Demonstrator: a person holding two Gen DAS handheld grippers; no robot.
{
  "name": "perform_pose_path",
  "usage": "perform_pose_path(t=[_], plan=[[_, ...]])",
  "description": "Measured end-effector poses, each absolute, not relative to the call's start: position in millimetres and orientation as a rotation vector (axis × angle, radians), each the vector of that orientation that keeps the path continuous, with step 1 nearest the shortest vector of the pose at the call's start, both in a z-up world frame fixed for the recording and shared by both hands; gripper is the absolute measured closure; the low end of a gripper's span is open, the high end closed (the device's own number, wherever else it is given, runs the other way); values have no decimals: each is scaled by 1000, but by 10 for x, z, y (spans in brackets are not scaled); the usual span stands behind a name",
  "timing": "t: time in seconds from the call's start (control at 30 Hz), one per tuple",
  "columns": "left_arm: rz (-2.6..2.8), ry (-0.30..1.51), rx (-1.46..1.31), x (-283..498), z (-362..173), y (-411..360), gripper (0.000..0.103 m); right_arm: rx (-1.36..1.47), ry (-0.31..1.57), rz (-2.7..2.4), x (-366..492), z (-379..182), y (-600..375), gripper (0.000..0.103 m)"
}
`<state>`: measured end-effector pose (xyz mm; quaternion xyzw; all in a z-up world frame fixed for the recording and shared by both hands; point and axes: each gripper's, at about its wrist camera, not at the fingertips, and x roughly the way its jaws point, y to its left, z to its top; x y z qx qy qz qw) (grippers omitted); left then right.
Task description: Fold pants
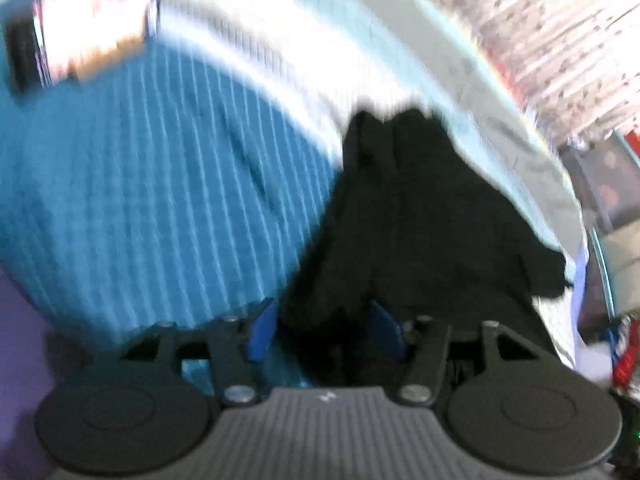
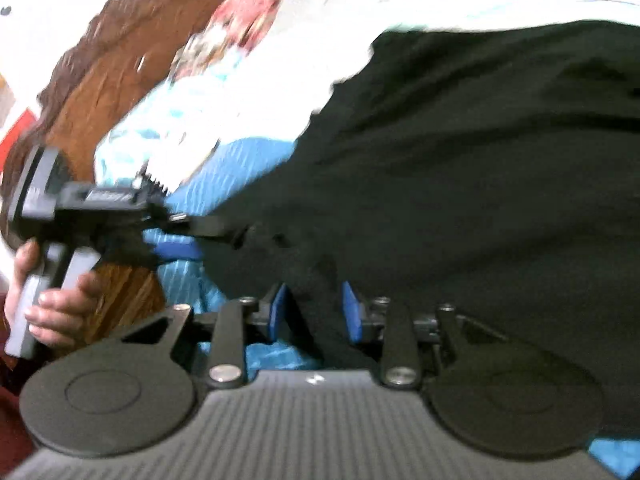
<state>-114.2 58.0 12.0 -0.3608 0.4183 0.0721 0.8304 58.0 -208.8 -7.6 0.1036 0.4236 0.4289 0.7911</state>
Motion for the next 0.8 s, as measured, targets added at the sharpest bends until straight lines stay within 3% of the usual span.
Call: perform_pose_path(t=[0.2, 0.53, 0.8], plan=[[162, 773, -673, -1009, 557, 592, 51, 400, 770, 467, 462, -53, -3362, 66], [-365, 965, -175, -413, 362, -1497, 44, 941, 465, -259, -127, -464, -5627, 58], [-534, 952, 290, -430, 73, -2663, 43, 1078, 444, -258, -125, -785, -6034, 59]])
